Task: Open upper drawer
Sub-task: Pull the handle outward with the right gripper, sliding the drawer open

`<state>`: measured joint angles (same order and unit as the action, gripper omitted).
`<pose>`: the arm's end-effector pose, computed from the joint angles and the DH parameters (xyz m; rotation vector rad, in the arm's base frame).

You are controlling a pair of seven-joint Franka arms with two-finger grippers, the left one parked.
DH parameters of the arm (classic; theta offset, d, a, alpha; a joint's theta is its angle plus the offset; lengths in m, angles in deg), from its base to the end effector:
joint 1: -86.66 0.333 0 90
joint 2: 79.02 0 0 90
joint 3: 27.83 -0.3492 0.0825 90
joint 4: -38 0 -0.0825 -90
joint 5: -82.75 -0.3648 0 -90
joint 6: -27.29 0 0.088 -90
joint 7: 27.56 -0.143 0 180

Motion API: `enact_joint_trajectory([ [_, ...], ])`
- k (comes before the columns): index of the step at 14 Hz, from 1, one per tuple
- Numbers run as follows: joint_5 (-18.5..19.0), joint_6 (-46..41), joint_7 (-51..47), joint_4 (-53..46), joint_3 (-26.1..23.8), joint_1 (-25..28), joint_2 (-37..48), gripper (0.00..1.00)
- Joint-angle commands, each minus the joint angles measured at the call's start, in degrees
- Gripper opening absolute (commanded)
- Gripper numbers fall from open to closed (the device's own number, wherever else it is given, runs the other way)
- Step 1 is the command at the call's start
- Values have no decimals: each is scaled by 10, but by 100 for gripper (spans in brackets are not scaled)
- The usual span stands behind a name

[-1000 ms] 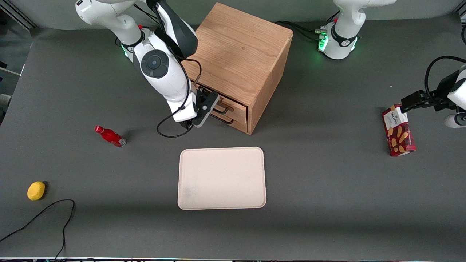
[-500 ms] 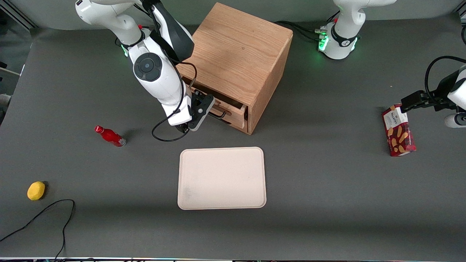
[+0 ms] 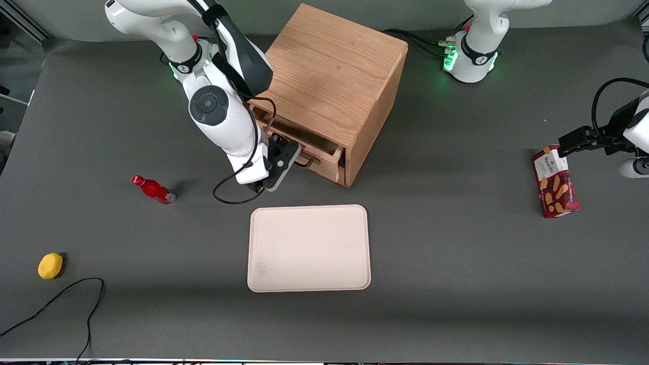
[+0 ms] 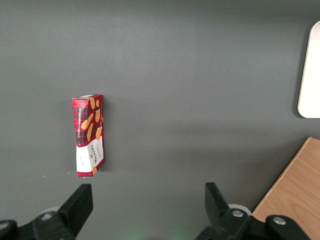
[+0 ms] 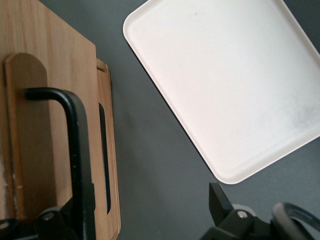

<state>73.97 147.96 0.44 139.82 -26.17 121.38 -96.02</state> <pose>0.5236 0.3567 0.3999 -2.6528 -1.4337 -0.0408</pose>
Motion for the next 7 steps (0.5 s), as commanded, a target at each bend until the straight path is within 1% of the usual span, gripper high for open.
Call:
enact_joint_trajectory([
  [1,-8,1,15,-19,-1,-9,-12,100],
  [7,-5,-3,14,-30,0,-20,-15,100],
])
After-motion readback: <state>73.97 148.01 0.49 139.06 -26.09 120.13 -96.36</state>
